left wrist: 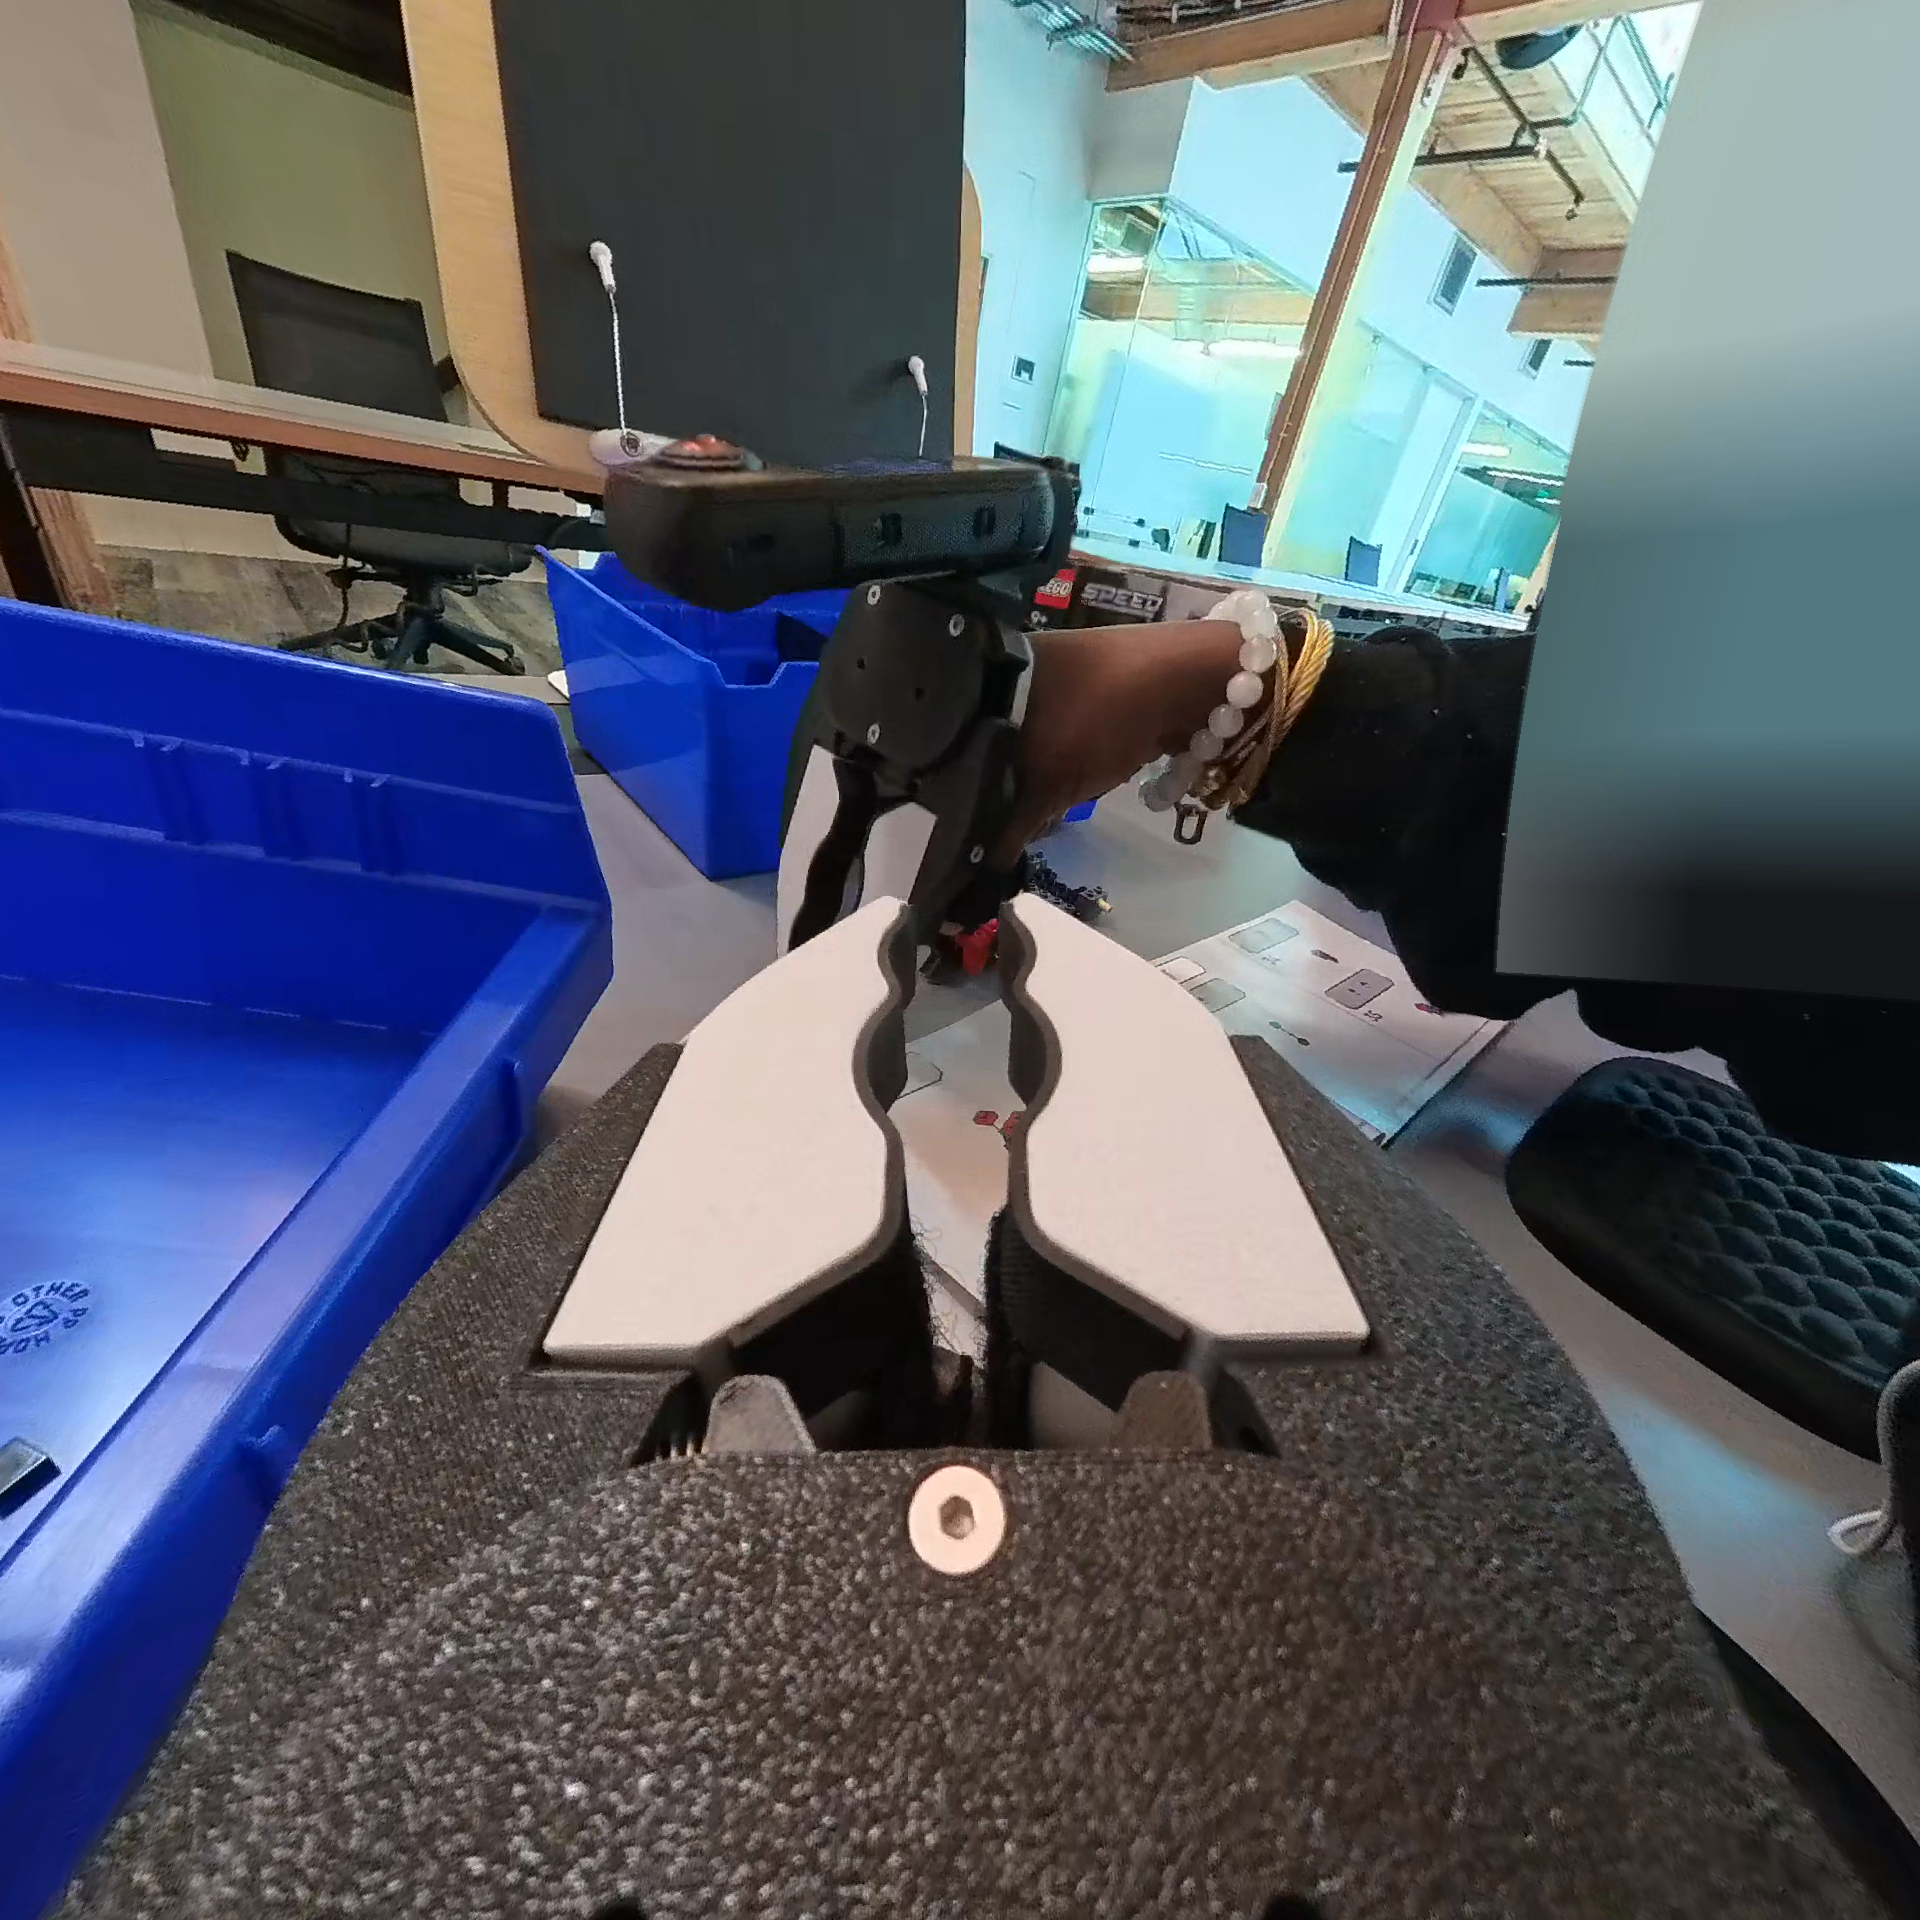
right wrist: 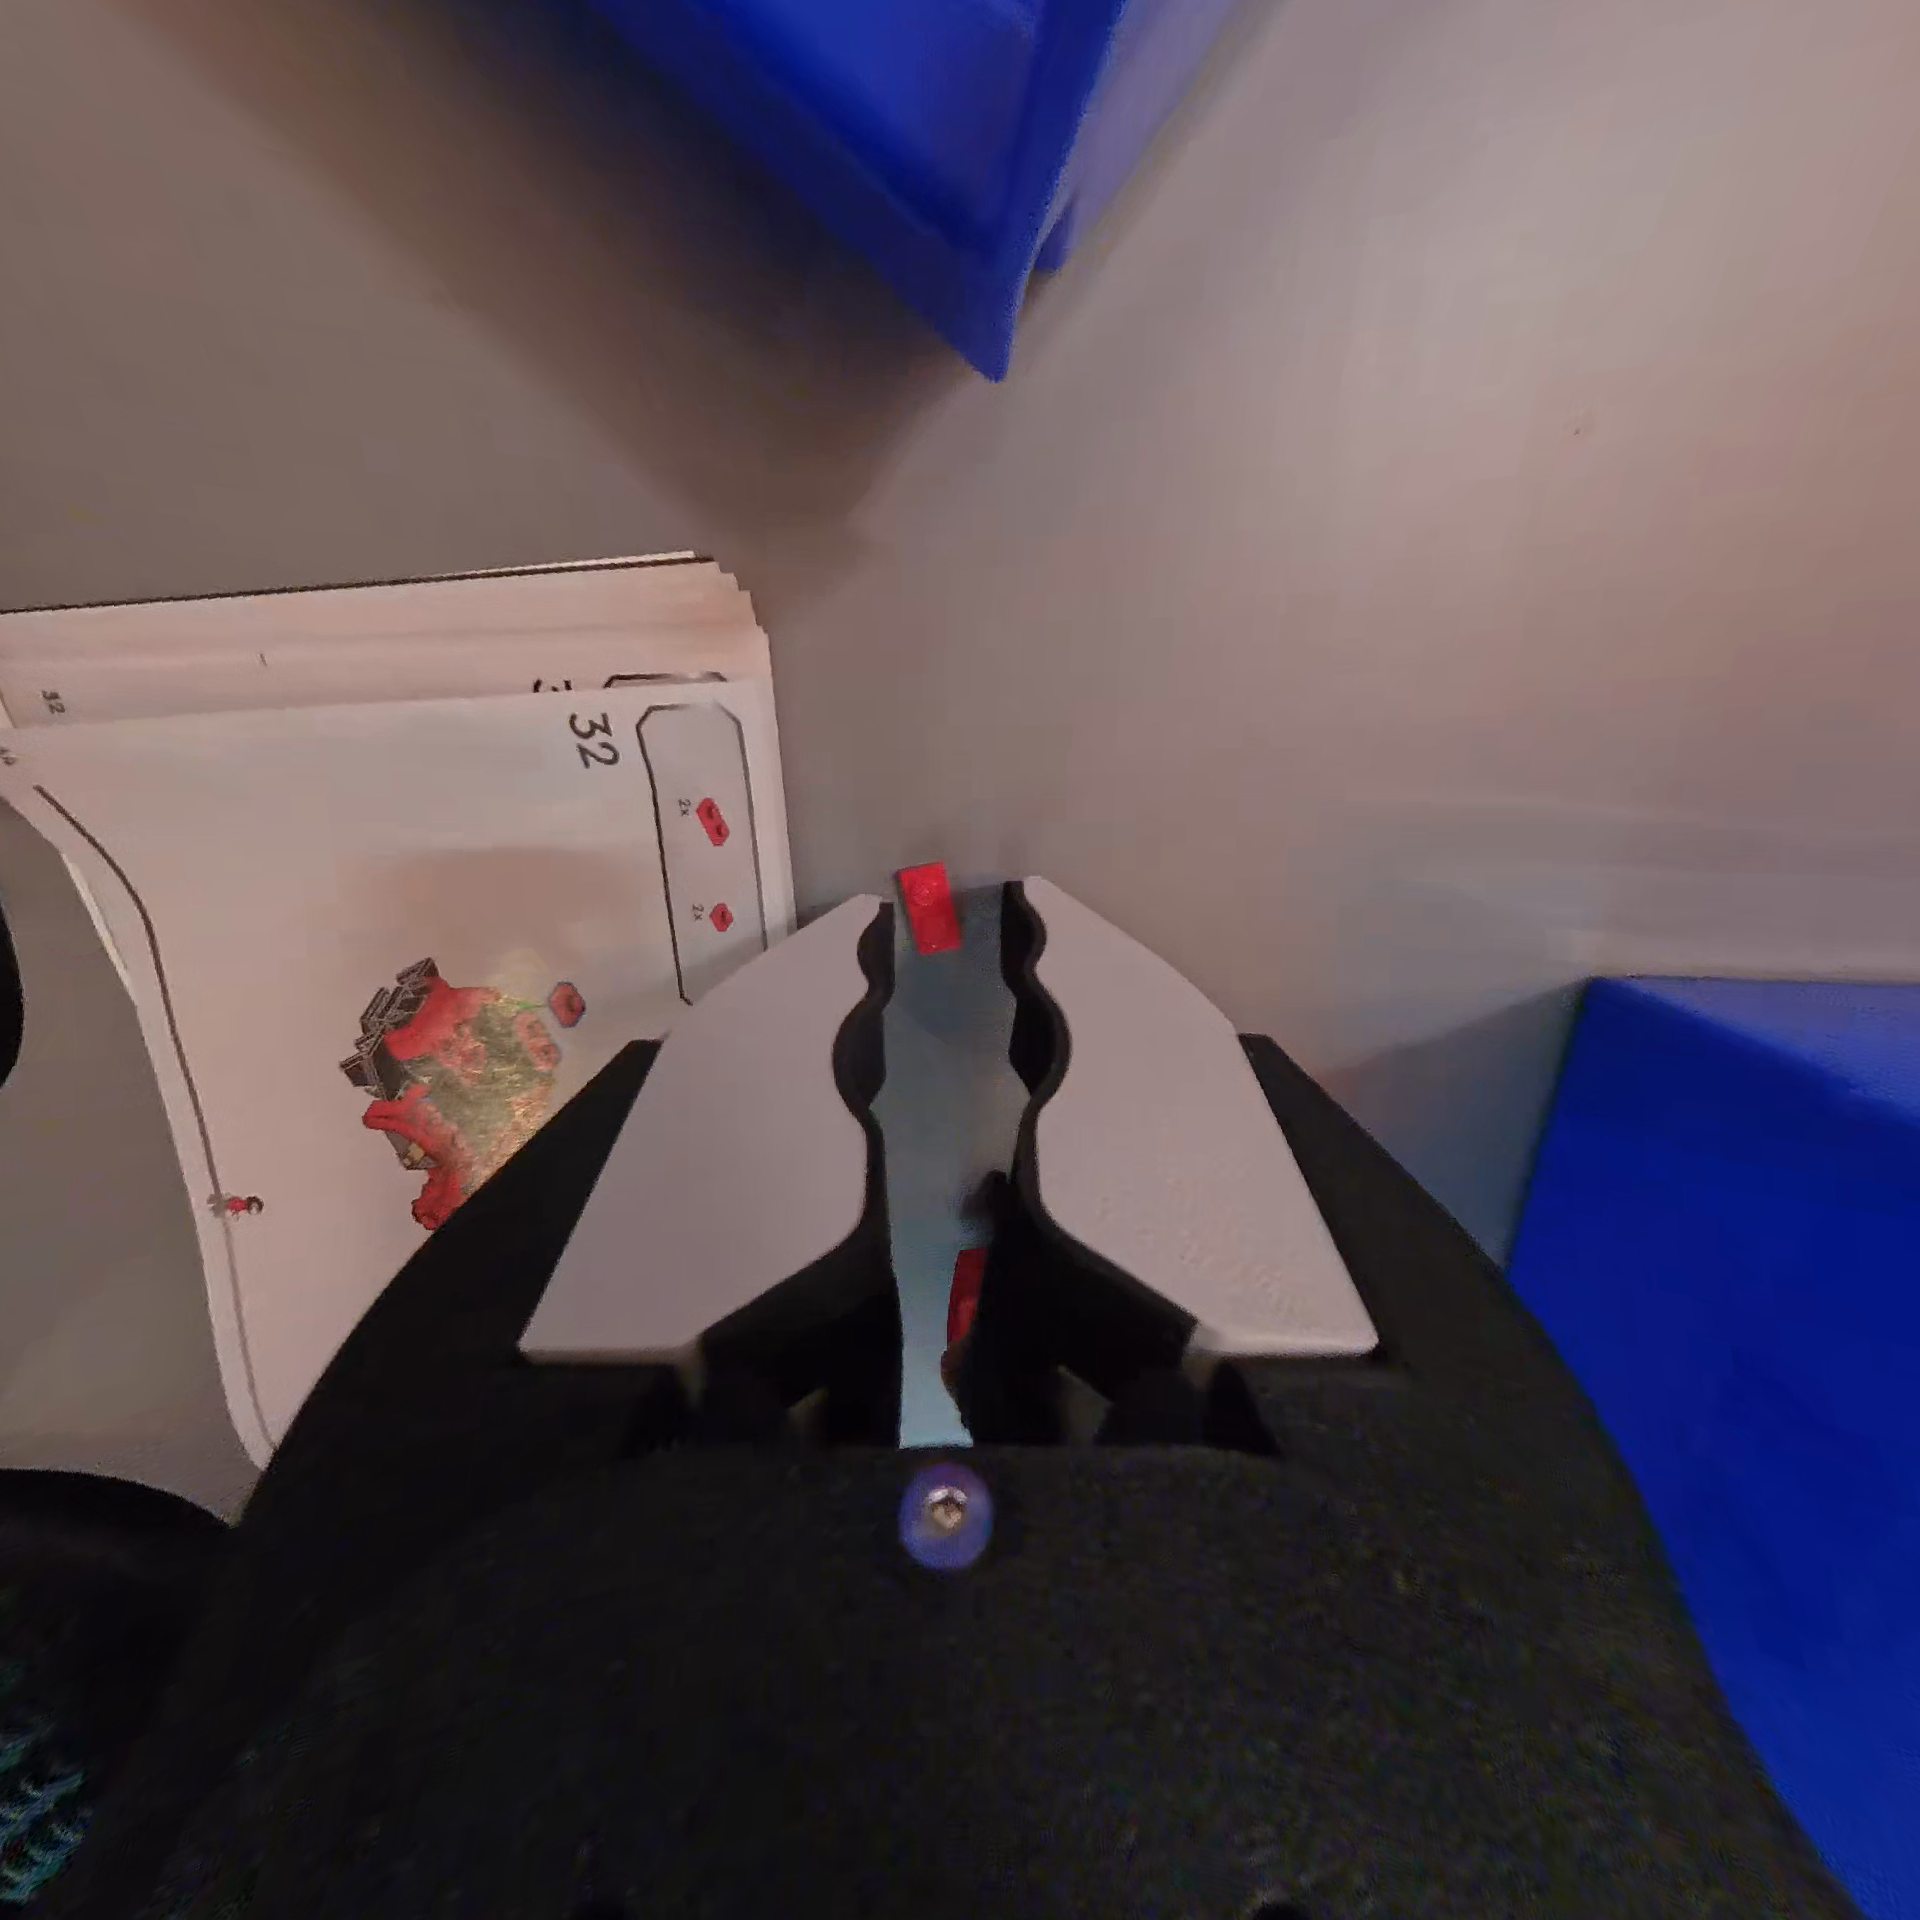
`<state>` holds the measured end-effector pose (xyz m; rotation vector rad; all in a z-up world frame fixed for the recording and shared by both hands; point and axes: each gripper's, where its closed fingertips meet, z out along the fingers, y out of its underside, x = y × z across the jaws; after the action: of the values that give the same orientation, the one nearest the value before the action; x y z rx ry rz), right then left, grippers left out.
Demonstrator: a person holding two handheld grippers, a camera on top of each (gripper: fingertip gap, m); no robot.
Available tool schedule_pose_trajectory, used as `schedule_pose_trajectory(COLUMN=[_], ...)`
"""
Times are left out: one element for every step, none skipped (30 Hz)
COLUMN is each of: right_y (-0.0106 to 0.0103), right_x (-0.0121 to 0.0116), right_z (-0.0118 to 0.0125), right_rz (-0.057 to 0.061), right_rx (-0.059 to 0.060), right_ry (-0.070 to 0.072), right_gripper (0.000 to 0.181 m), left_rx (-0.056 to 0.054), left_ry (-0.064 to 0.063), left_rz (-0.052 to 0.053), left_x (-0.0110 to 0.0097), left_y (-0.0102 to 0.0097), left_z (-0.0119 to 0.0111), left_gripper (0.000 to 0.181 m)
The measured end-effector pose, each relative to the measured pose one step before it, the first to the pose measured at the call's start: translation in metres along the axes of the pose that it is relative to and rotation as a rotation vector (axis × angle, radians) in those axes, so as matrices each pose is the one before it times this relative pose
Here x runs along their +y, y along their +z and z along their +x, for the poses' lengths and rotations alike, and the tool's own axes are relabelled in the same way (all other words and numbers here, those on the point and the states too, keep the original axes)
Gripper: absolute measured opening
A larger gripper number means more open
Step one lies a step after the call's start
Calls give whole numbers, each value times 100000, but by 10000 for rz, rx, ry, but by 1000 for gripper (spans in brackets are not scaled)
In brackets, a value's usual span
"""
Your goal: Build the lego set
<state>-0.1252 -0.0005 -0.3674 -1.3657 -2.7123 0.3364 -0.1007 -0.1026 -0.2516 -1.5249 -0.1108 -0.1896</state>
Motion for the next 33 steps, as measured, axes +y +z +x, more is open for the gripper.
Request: schedule_pose_trajectory(right_y=[-186, -406, -679, -927, -1201, -1467, -1649, -1596, -1256, -646, 89, 812, 1389, 1766, 1972, 2080, 2132, 2104, 2008, 1860, 1667, 1423, 1171, 924, 658, 399, 219, 86, 13, 6, 75, 124, 144], right_x=[-22, -76, -245, -432, -681, -1138, -1803, -2401, -2769, -2861, -2667, -2128, -1489, -1028, -881, -820, -653, -382, -251, -252, -172, -22, 91, -59, -254, -302, -192, -120, -111, -41, 102, 104, -88], right_z=[-25, 20, 60, 45, 23, 6, 55, 101, 10, -135, -120, 120, 453, 614, 766, 970, 1090, 1209, 1176, 914, 705, 747, 688, 444, 113, -9, 25, 102, 48, -23, 20, 46, -53], right_rz=[66, 77, 144, 186, 214, 331, 532, 697, 754, 706, 542, 220, -151, -398, -428, -382, -405, -521, -562, -514, -509, -528, -519, -324, -73, 63, 45, 31, 64, 20, -83, -107, 20], right_rx=[-27, -1, 37, 37, 28, 32, 91, 131, 62, -67, -150, -152, -135, -181, -188, -139, -106, -39, -9, -86, -126, 15, 73, 1, -151, -176, -113, -24, -8, -31, -14, -3, -60], right_ry=[34, 43, 5, -39, -81, -151, -246, -327, -419, -524, -574, -514, -354, -234, -195, -169, -105, -54, -49, -45, -45, 41, 88, 103, 80, 102, 135, 98, 19, -19, 14, 44, 17], right_gripper=[20, 20, 20, 20, 20, 20, 20, 20, 20, 19, 19, 20, 22, 23, 24, 23, 22, 19, 18, 17, 15, 14, 14, 12, 12, 12, 12, 12, 12, 12, 12, 12, 12], left_rx=[-3, 1, 6, 2, 0, 3, 2, 3, 4, 2, -6, -9, -4, 4, 7, 14, 14, 12, 16, 16, 11, 5, 2, 2, 5, 10, 14, 12, 11, 11, 6, 2, 1], left_ry=[8, -7, -18, -16, -8, -1, 4, 4, 4, 10, 16, 12, -1, -8, -4, 12, 38, 55, 58, 44, 20, -12, -46, -72, -86, -81, -55, -21, -1, 4, -2, -13, -18], left_rz=[14, 6, 0, 9, 14, 11, 11, 7, 1, 7, 27, 36, 25, 2, -22, -37, -35, -30, -24, -12, 4, 24, 51, 71, 69, 50, 35, 24, 15, 12, 13, 14, 12], left_x=[-16, -10, 4, -16, -12, -15, -15, -8, -9, 2, -31, -46, -25, 5, 38, 54, 51, 48, 29, 21, -1, -17, -64, -80, -82, -66, -38, -30, -22, -17, -9, -25, -14], left_y=[0, -6, -2, -5, -2, -12, -12, -4, 1, -15, -30, -33, -33, 0, 13, 34, 29, 23, 18, 6, -5, -35, -59, -78, -71, -53, -42, -25, -19, -22, -11, -21, -14], left_z=[1, -3, -10, -6, -16, 6, 2, 11, 14, 5, 13, 3, -4, -1, -1, 25, 59, 64, 70, 69, 31, -5, -41, -63, -70, -57, -32, 2, 17, 14, 9, -6, -15], left_gripper=[14, 14, 14, 14, 14, 14, 14, 14, 14, 14, 14, 14, 14, 14, 14, 14, 14, 14, 14, 14, 14, 14, 14, 14, 14, 14, 14, 14, 14, 14, 14, 14, 14])
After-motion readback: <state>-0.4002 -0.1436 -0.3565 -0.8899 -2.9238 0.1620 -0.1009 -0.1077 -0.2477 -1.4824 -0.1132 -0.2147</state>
